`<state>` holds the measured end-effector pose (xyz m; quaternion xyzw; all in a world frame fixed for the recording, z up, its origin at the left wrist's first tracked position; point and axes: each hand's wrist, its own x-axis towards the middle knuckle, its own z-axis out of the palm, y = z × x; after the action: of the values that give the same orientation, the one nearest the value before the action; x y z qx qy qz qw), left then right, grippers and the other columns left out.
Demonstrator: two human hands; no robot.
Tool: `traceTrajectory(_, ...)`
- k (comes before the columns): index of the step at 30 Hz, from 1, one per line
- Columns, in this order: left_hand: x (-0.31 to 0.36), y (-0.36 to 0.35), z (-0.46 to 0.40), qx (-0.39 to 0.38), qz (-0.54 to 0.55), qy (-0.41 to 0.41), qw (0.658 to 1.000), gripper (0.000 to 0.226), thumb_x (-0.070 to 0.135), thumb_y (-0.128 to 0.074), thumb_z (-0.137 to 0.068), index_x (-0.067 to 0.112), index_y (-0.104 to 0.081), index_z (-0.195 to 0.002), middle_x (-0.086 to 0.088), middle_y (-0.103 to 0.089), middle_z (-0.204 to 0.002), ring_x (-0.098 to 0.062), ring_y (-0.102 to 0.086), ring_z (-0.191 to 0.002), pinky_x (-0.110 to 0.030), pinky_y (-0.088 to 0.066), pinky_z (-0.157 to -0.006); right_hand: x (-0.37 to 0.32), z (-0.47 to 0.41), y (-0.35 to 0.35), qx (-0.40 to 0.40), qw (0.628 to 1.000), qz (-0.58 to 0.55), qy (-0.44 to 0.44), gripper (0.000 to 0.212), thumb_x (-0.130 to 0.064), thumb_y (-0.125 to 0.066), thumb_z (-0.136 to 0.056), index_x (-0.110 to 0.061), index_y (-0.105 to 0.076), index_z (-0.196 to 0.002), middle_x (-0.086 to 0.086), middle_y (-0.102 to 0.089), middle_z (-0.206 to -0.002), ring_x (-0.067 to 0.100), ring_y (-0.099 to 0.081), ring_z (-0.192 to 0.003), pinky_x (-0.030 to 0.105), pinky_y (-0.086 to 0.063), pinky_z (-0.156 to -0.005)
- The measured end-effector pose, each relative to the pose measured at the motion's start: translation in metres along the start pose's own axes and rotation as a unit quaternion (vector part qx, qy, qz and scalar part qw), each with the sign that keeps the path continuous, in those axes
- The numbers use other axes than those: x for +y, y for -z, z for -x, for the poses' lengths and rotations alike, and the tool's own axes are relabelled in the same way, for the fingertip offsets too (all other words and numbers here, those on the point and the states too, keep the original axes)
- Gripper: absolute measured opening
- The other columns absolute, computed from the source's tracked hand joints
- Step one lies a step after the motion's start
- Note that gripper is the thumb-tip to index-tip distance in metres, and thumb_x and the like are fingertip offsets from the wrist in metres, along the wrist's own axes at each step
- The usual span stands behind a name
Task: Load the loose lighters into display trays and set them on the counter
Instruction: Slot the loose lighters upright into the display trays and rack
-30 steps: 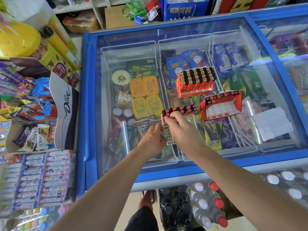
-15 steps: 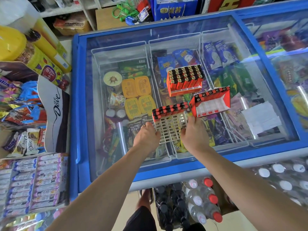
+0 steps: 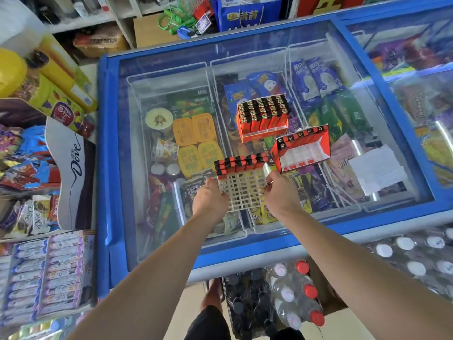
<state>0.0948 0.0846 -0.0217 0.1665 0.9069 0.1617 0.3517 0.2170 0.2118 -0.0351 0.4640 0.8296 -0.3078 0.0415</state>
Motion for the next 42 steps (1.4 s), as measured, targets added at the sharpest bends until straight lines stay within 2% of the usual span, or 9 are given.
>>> traceTrajectory(6, 0.000, 0.002, -0.004, -0.024, 0.051, 0.031, 0.998, 0.038, 0.014, -0.053, -0.097, -0.005, -0.056, -0.129, -0.021, -0.066, -0.108, -0.010, -0.046, -0.060, -0.019, -0.033, -0.040, 0.005, 0.005, -0.001, 0.012, 0.999, -0.031, 0.013, 0.010, 0.000, -0.056, -0.090, -0.010, -0.056, -0.088, 0.006, -0.061, -0.084, 0.025, -0.060, -0.079, 0.037, -0.049, -0.064)
traceTrajectory(12, -0.005, 0.006, -0.004, -0.047, 0.105, 0.029, 0.993, 0.024, 0.008, -0.050, -0.092, 0.000, -0.068, -0.106, 0.001, -0.053, -0.067, -0.015, -0.046, -0.054, -0.021, -0.033, -0.046, 0.006, 0.007, 0.000, 0.009, 0.998, -0.058, 0.014, 0.012, -0.001, -0.056, -0.090, -0.012, -0.058, -0.090, 0.004, -0.063, -0.089, 0.022, -0.062, -0.080, 0.041, -0.056, -0.071)
traceTrajectory(17, -0.006, 0.008, -0.003, -0.070, 0.150, 0.041, 0.985, 0.026, 0.003, -0.050, -0.090, 0.011, -0.071, -0.102, -0.009, -0.073, -0.095, -0.022, -0.060, -0.071, -0.029, -0.045, -0.057, 0.006, 0.007, 0.001, 0.019, 0.996, -0.083, 0.015, 0.015, 0.002, -0.055, -0.091, -0.013, -0.059, -0.090, 0.002, -0.064, -0.088, 0.021, -0.063, -0.081, 0.041, -0.057, -0.070)
traceTrajectory(21, -0.010, 0.009, -0.004, -0.063, 0.177, 0.052, 0.981, 0.024, 0.005, -0.053, -0.091, 0.015, -0.069, -0.105, -0.007, -0.073, -0.096, -0.018, -0.064, -0.072, -0.027, -0.049, -0.055, 0.008, 0.009, 0.000, 0.027, 0.994, -0.100, 0.016, 0.015, 0.002, -0.058, -0.090, -0.013, -0.061, -0.090, 0.001, -0.065, -0.086, 0.018, -0.063, -0.081, 0.038, -0.057, -0.072)
traceTrajectory(26, -0.014, 0.009, -0.005, -0.067, 0.214, 0.062, 0.973, 0.013, 0.007, -0.059, -0.093, 0.015, -0.067, -0.099, -0.009, -0.072, -0.103, -0.027, -0.070, -0.099, -0.051, -0.060, -0.091, 0.007, 0.009, -0.001, 0.037, 0.992, -0.116, 0.025, 0.017, 0.002, -0.058, -0.091, -0.014, -0.063, -0.091, -0.001, -0.065, -0.085, 0.016, -0.063, -0.082, 0.031, -0.056, -0.072)
traceTrajectory(31, -0.019, 0.012, -0.008, -0.061, 0.250, 0.070, 0.964, 0.016, 0.003, -0.061, -0.091, 0.018, -0.067, -0.092, -0.006, -0.076, -0.097, -0.031, -0.074, -0.098, -0.055, -0.060, -0.087, 0.004, 0.010, -0.005, 0.038, 0.992, -0.114, 0.030, 0.016, 0.001, -0.056, -0.094, -0.011, -0.065, -0.098, 0.002, -0.067, -0.088, 0.019, -0.065, -0.087, 0.038, -0.059, -0.078)
traceTrajectory(34, -0.020, 0.013, -0.008, -0.067, 0.280, 0.087, 0.954, 0.019, 0.002, -0.061, -0.090, 0.013, -0.061, -0.106, -0.009, -0.075, -0.102, -0.034, -0.073, -0.101, -0.057, -0.059, -0.089, 0.002, 0.011, -0.005, 0.041, 0.992, -0.118, 0.035, 0.016, 0.001, -0.054, -0.094, -0.011, -0.065, -0.099, 0.002, -0.067, -0.090, 0.018, -0.065, -0.088, 0.039, -0.059, -0.079)
traceTrajectory(39, -0.018, 0.008, -0.008, -0.082, 0.354, 0.086, 0.928, 0.027, -0.004, -0.060, -0.094, 0.003, -0.052, -0.118, -0.016, -0.073, -0.112, -0.027, -0.075, -0.098, -0.052, -0.060, -0.090, 0.004, 0.012, 0.002, 0.045, 0.988, -0.143, 0.033, 0.018, 0.002, -0.055, -0.094, -0.012, -0.064, -0.100, -0.002, -0.066, -0.091, 0.014, -0.063, -0.085, 0.019, -0.050, -0.068)
traceTrajectory(42, -0.015, 0.007, -0.007, -0.094, 0.406, 0.076, 0.906, 0.022, -0.009, -0.059, -0.095, -0.001, -0.053, -0.114, -0.017, -0.075, -0.108, -0.023, -0.078, -0.087, -0.039, -0.064, -0.076, 0.006, 0.012, 0.007, 0.046, 0.987, -0.154, 0.029, 0.018, 0.001, -0.054, -0.096, -0.013, -0.064, -0.103, -0.004, -0.066, -0.093, 0.012, -0.062, -0.085, 0.018, -0.048, -0.069)
